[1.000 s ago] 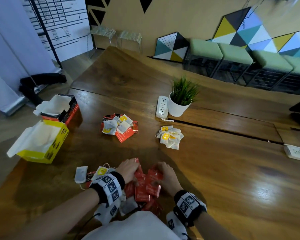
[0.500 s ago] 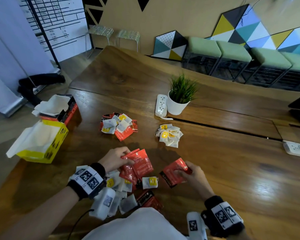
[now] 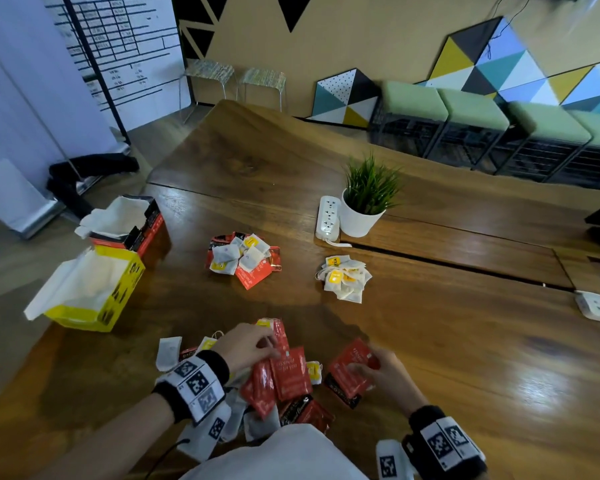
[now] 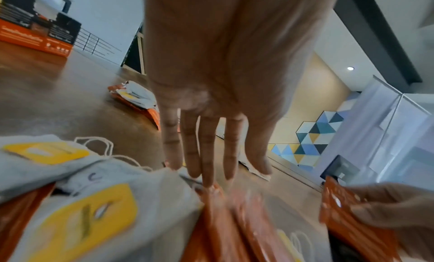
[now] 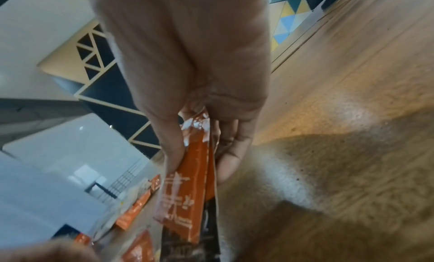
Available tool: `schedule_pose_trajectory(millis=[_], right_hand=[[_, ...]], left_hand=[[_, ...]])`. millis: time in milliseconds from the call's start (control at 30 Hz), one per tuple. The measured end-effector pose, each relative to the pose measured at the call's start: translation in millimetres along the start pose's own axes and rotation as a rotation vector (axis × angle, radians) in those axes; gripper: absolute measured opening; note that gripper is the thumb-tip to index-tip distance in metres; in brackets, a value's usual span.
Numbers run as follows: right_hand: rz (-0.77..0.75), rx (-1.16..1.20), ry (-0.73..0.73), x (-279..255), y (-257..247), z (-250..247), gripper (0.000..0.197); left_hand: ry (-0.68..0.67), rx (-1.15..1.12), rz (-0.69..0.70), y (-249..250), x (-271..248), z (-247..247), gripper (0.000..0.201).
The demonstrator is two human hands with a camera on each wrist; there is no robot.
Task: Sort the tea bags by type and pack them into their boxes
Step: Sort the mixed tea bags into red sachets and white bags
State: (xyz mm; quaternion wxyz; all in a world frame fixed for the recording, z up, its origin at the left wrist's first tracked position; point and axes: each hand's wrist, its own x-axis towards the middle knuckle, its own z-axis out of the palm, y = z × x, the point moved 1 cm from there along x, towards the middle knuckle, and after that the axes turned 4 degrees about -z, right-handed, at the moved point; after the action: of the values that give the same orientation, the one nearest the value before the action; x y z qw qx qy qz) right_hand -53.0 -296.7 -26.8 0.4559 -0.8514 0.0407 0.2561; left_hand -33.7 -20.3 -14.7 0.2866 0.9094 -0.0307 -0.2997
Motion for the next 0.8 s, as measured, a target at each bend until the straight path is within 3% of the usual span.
schedule_pose_trajectory(millis=[100, 200, 367, 533, 600, 667, 733, 800], right_hand=[[-0.022, -0.351, -0.155, 5.4, -10.9, 4.9, 0.031], [-0.175, -0.804, -0.146, 26.0, -46.2, 6.3, 0.033], [-0.474, -0.891, -0.136, 97.4, -150.8, 27.1, 0.048], [-0.513, -0.791, -0.187, 166.0, -224.3, 80.9, 0.058], [-0.47, -0.815, -0.155, 185.6, -229.1, 105.1, 0.066], [-0.417, -0.871, -0.15, 198.9, -222.4, 124.2, 0.071], [-0.413, -0.963, -0.158, 204.6, -211.4, 135.4, 0.067], [-0.505, -1.036, -0.09, 204.3, -204.0, 138.3, 0.051]], left_hand=[[0.156, -0.051, -0.034, -5.1, 15.9, -30.9, 0.022], [0.301, -0.053, -0.148, -24.8, 35.3, -77.5, 0.03], [0.484, -0.027, -0.296, -59.1, 47.8, -121.9, 0.018], [0.365, -0.019, -0.218, -40.3, 7.4, -67.1, 0.01], [0.325, -0.048, -0.169, -47.2, -10.8, -37.7, 0.01], [0.304, -0.092, -0.108, -57.1, -25.2, -19.8, 0.024], [0.282, -0.112, -0.087, -65.1, -38.1, -11.2, 0.023], [0.284, -0.149, -0.09, -72.0, -46.6, -9.0, 0.014]])
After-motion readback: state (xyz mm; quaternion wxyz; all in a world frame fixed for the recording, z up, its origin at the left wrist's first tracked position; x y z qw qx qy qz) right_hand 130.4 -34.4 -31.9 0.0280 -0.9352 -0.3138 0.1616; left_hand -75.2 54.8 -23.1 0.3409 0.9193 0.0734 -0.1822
